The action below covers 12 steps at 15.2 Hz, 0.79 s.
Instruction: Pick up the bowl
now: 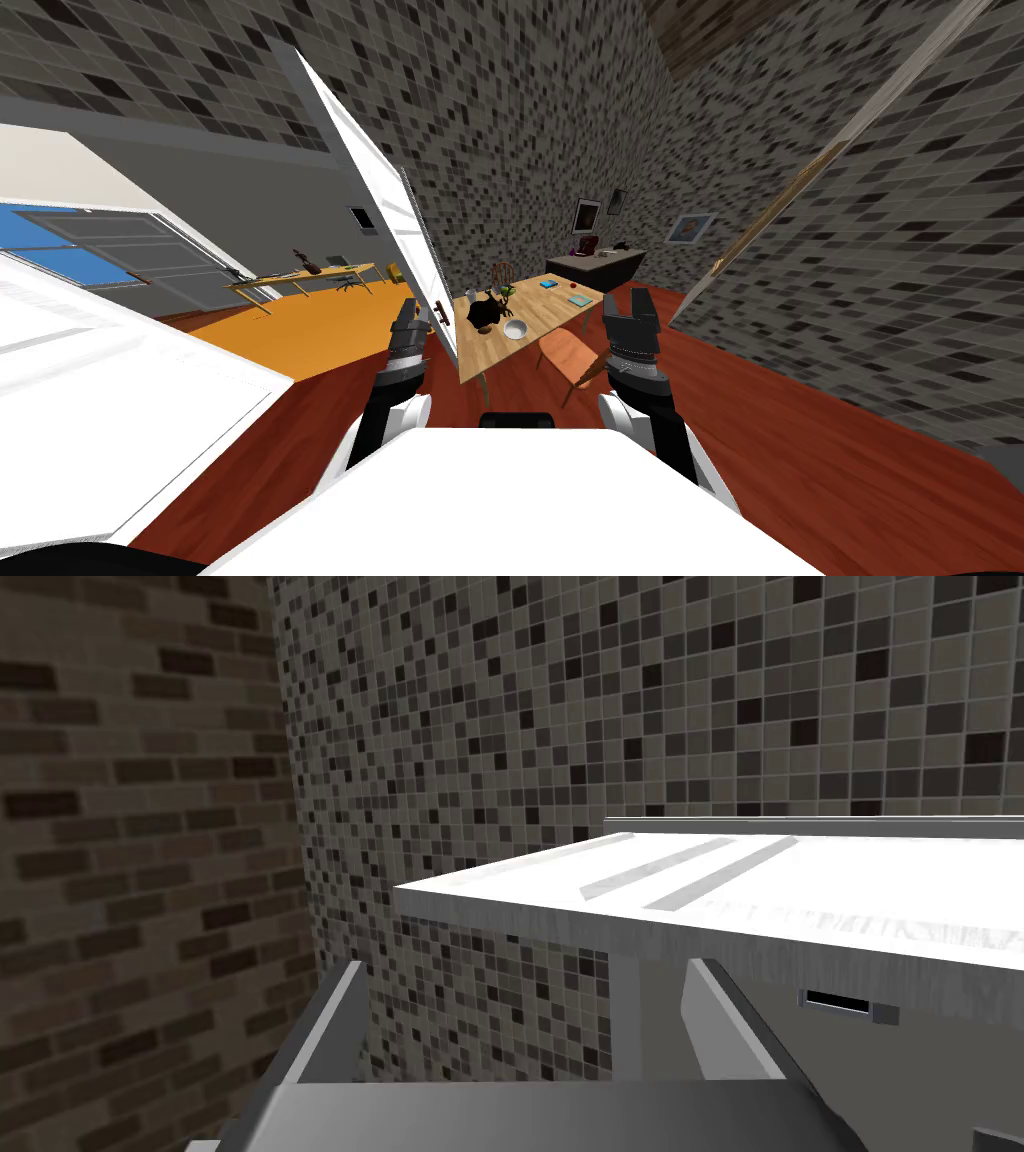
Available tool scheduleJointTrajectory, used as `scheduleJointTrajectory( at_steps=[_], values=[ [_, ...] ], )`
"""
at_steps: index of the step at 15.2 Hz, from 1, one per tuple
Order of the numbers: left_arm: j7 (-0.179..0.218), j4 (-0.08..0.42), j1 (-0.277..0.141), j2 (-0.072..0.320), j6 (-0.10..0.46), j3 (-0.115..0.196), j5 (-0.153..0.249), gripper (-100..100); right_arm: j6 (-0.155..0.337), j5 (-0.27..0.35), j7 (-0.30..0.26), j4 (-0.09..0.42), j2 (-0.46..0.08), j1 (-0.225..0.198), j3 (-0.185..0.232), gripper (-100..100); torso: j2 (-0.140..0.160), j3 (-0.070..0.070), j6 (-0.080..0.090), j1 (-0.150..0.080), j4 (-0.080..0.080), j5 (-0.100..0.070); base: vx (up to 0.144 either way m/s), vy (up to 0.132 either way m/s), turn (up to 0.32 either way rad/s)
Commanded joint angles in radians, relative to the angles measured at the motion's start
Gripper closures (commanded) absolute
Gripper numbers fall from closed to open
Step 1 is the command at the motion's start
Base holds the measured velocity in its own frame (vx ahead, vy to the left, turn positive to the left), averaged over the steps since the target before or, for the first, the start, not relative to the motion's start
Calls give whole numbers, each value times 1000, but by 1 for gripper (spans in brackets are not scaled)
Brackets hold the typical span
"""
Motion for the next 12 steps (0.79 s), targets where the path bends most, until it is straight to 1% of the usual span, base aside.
scheduleJointTrajectory(
  at_steps=[1, 2, 3, 6, 7, 9, 10, 12],
  values=[
    [2, 5, -2, 38, 9, -1, 1, -100, 0, 0, 0, 0, 0, 0, 0, 0, 0, 0, 0, 0, 0, 0, 2, -3, -29],
    [3, 11, -4, 64, 19, -2, 1, -100, 0, 0, 0, 0, 0, 0, 0, 0, 0, 0, 0, 0, 0, 0, 5, -6, -75],
    [3, 11, -4, 65, 19, -2, 1, -100, 0, 0, 0, 0, 0, 0, 0, 0, 0, 0, 0, 0, 0, 0, 6, -5, -60],
    [11, 38, -14, 142, 65, -8, 5, -100, 0, 0, 0, 0, 0, 0, 0, 0, -1, 0, 0, 0, 0, 0, 9, -10, -105],
    [11, 38, -14, 144, 65, -8, 5, -100, 0, 0, 0, 0, 0, 0, 0, 0, -1, 0, 1, 0, 0, 0, 12, -11, -86],
    [19, 64, -23, 189, 110, -13, 9, -100, 0, 0, 0, 0, 0, 0, 0, 0, -1, -1, 0, -1, 0, 0, 14, -16, -123],
    [19, 64, -23, 189, 110, -13, 9, -100, 0, 0, 0, 0, 0, 0, 0, 0, -1, -1, 1, -1, 0, 0, 15, -16, -115],
    [29, 94, -34, 229, 159, -19, 13, -100, 0, 0, 0, 0, 0, 0, 0, 0, -1, -1, 0, -1, 0, 0, 20, -17, -146]
  ],
)
